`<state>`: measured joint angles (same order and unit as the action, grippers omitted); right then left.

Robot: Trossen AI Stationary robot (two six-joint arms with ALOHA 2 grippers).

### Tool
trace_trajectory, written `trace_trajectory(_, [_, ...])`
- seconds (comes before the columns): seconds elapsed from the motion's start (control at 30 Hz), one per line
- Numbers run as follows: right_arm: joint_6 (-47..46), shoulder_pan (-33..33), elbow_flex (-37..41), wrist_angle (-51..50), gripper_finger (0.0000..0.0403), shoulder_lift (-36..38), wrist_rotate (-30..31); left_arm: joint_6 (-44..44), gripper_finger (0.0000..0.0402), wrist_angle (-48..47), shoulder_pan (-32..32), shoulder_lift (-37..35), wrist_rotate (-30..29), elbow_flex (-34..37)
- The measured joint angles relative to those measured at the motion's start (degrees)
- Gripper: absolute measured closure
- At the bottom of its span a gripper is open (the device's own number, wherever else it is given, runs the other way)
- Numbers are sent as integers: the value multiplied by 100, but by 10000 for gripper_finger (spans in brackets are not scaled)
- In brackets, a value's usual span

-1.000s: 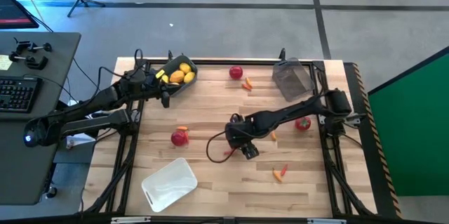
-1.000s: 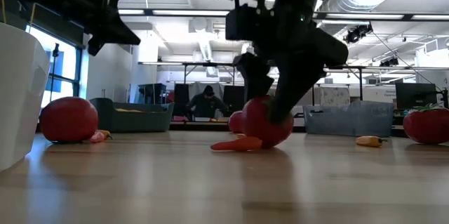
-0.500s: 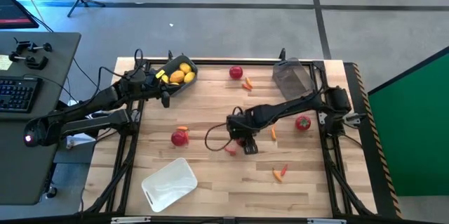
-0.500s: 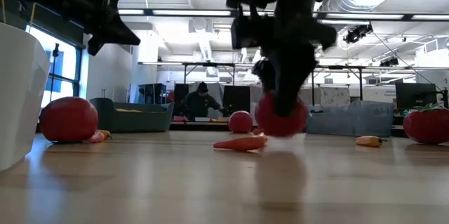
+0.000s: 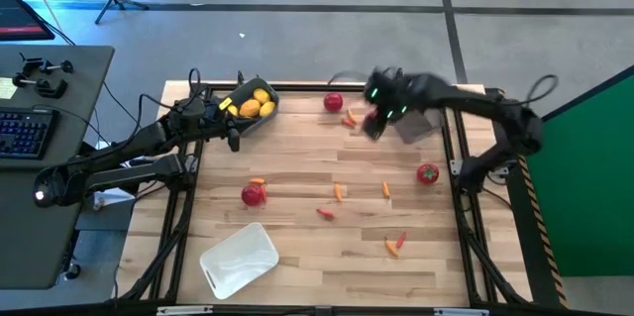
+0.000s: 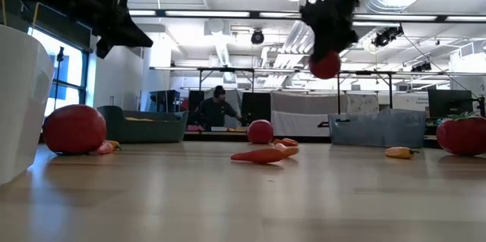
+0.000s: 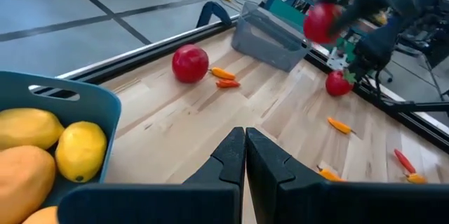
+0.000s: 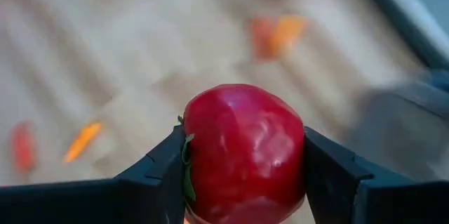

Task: Sort produce into baskets
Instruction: Put the red tomato into the white bin

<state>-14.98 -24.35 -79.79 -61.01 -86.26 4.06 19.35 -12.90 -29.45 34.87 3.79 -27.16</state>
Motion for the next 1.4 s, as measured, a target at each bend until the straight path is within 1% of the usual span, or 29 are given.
trace_trajectory(0.17, [108,-1560,12,-26,209,106,25,-2,401,-2,-2,0,-209,0])
trace_trajectory(0.23, [173,-2057,193,315,209,96,1,-2,401,-1,-2,-2,-258,0])
trace_trajectory(0.33, [-50,-2625,676,1042,209,86,-425,-9,401,-3,-2,-2,-303,0])
trace_trajectory(0.43, [-330,-2915,1259,1767,209,86,-543,-8,401,-3,-2,-7,-303,0])
trace_trajectory(0.53, [-646,-3097,1763,2220,209,86,-607,-7,401,-4,-2,-7,-352,0])
trace_trajectory(0.67, [-1013,-3108,2083,2546,209,92,-606,-7,401,-5,-2,-7,-439,0])
trace_trajectory(0.77, [-910,-2754,2005,2516,209,223,-623,-4,401,-5,-2,-7,-450,0])
trace_trajectory(0.87, [-965,-2184,1801,2524,209,495,-627,-4,401,-12,-2,-7,-447,0])
trace_trajectory(0.97, [-1167,-1327,1608,2546,209,721,-586,-4,401,-16,-2,-7,-447,0])
trace_trajectory(1.07, [-1715,-290,1452,2610,209,759,-525,32,401,3,-2,-7,-335,0])
trace_trajectory(1.13, [-2146,462,1382,2757,209,717,-283,136,401,58,0,-7,-216,-2])
trace_trajectory(1.27, [-3233,1903,1206,3490,209,437,423,153,401,89,0,-9,9,-7])
trace_trajectory(1.33, [-3674,2528,995,3852,209,178,817,153,401,85,0,-7,20,-7])
trace_trajectory(1.4, [-3963,3037,645,3905,209,-184,1156,151,401,83,0,-9,19,-7])
